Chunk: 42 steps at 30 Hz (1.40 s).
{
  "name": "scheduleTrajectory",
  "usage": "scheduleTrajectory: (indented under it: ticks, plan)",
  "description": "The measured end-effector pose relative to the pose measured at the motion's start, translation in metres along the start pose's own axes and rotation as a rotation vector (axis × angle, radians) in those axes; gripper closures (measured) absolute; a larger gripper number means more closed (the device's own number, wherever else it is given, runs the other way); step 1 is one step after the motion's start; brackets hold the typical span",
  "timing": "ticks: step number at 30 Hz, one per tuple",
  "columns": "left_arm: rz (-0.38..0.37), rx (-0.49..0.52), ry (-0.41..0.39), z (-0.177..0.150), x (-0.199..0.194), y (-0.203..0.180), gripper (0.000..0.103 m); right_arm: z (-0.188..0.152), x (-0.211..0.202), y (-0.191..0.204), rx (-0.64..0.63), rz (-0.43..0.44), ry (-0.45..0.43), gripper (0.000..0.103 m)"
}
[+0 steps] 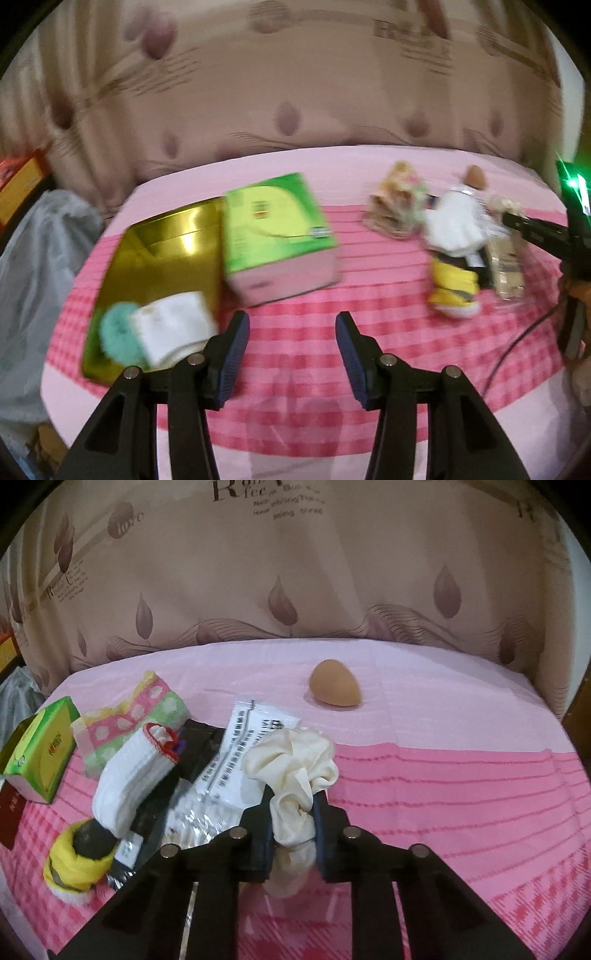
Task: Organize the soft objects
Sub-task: 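Grasp the cream scrunchie with the right gripper while the left grasps the yellow sock bundle, then carry the yellow sock bundle into the gold tin with the left gripper and release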
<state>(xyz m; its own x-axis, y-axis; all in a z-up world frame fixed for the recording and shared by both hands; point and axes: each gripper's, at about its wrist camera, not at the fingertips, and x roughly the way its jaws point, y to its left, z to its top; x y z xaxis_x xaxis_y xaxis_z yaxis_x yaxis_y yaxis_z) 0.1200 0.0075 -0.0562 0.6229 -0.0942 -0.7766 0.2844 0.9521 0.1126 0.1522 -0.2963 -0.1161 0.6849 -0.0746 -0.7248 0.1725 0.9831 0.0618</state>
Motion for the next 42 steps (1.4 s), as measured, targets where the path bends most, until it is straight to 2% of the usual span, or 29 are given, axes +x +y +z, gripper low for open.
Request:
scheduleTrajectory:
  ticks: [5,11,17,23,28,35,37,38,39,42]
  plan:
    - [-0.117,0.03,0.028,0.005,0.01,-0.037,0.054,-0.016,-0.019,-0.015,0.034,-0.018,0.003,0.088]
    - [-0.199,0.081,0.054,0.009,0.017,-0.074,0.053,-0.039,-0.039,-0.042,0.062,-0.073,0.028,0.088]
    - [-0.245,0.13,0.084,0.012,0.026,-0.104,0.052,-0.055,-0.048,-0.058,0.121,-0.065,0.039,0.088]
    - [-0.256,0.151,0.126,0.018,0.046,-0.123,0.052,-0.057,-0.046,-0.061,0.145,-0.037,0.047,0.088]
    - [-0.228,0.144,0.156,0.022,0.066,-0.127,0.052,-0.055,-0.043,-0.06,0.139,-0.024,0.057,0.088]
    - [-0.256,0.111,0.217,0.028,0.093,-0.125,0.052,-0.055,-0.042,-0.06,0.14,-0.019,0.064,0.088]
    - [-0.272,0.1,0.207,0.028,0.093,-0.123,0.052,-0.055,-0.042,-0.06,0.14,-0.019,0.064,0.088]
    - [-0.275,0.095,0.207,0.029,0.093,-0.123,0.054,-0.055,-0.042,-0.06,0.141,-0.019,0.064,0.088]
    - [-0.281,0.091,0.207,0.029,0.094,-0.122,0.06,-0.055,-0.042,-0.06,0.143,-0.018,0.065,0.088]
    - [-0.288,0.087,0.204,0.029,0.093,-0.119,0.065,-0.054,-0.042,-0.061,0.148,-0.013,0.068,0.088]
